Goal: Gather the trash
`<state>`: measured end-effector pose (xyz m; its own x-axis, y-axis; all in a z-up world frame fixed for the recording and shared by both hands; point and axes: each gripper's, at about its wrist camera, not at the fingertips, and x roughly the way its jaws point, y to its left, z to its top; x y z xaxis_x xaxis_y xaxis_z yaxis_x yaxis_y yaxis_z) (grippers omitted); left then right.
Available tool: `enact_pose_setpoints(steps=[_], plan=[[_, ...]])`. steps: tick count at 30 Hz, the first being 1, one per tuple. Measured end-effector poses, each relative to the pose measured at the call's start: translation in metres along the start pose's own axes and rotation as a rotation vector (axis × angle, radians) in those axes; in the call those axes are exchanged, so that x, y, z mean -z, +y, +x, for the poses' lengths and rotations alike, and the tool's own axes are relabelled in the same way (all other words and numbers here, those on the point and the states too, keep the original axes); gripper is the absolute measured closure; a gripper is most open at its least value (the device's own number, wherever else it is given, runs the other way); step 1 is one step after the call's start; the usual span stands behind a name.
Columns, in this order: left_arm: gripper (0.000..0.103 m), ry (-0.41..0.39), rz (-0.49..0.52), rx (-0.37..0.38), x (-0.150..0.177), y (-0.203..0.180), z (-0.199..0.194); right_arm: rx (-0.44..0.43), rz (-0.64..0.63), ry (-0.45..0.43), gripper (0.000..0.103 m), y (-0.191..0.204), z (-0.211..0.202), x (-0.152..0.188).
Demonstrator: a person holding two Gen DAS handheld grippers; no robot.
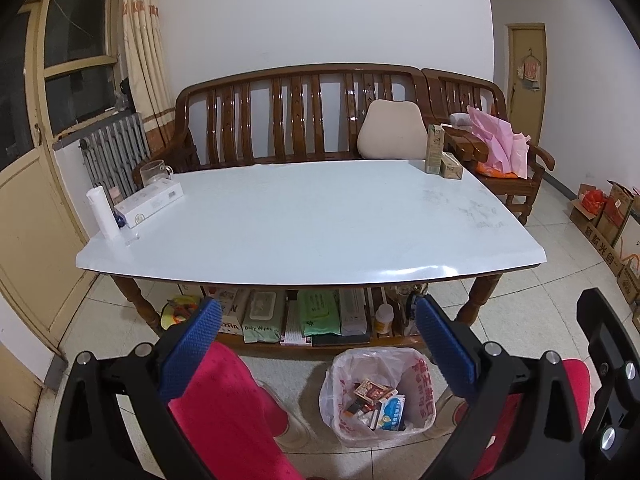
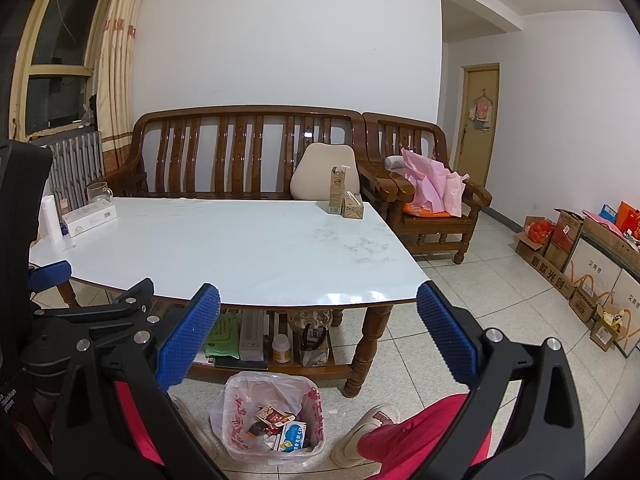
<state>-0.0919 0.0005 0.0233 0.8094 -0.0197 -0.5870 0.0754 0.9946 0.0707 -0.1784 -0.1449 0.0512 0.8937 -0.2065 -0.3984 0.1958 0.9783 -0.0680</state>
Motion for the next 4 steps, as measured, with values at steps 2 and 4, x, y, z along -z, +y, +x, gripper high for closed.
enact_pose_setpoints(steps=[2, 4], plan=[[0.008, 0.0, 0.001, -0.004, -0.0002, -0.0001, -0.0002, 0.001, -0.001, -0.001, 0.007, 0.0, -0.0001, 0.0001], [0.008, 0.004, 0.002, -0.002, -0.0006, 0.0, 0.0003, -0.002, 0.001, 0.0, 0.007, -0.0006, 0.0004, 0.0003]])
